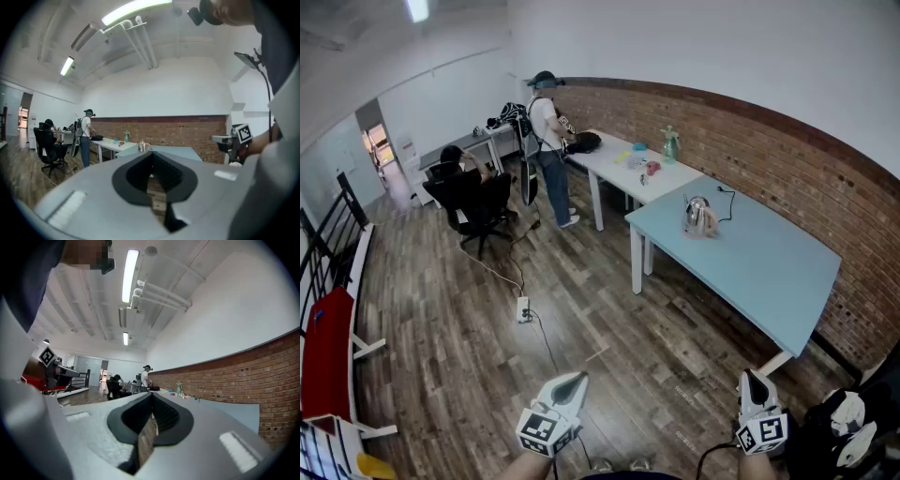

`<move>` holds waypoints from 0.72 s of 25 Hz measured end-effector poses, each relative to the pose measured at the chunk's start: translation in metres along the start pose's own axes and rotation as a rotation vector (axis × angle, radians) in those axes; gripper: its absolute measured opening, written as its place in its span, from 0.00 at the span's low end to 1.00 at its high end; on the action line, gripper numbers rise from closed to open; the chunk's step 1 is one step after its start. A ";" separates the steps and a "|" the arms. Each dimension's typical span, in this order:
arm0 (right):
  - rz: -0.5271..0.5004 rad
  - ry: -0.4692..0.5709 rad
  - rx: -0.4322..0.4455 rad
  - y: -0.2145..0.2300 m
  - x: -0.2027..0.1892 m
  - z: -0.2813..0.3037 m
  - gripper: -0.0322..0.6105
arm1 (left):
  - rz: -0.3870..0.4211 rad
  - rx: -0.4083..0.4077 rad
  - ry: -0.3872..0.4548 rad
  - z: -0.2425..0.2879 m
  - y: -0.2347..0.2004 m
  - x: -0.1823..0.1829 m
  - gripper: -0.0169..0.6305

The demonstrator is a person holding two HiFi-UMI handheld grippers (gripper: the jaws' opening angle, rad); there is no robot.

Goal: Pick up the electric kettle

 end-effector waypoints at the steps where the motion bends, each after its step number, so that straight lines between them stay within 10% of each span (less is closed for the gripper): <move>1: -0.004 0.003 0.003 0.001 0.001 -0.001 0.05 | -0.003 -0.002 -0.001 0.001 0.002 -0.003 0.03; 18: 0.007 -0.077 0.052 0.022 -0.017 0.023 0.05 | 0.035 -0.034 -0.010 0.039 0.020 0.000 0.03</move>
Point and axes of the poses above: the fingertips, and each gripper's own axes: z forward along the fingers, y to its right, x out of its top, the point moved 6 cm from there along -z, backward along the fingers, and after that the axes turned 11 degrees about z, right-handed, at the moved point
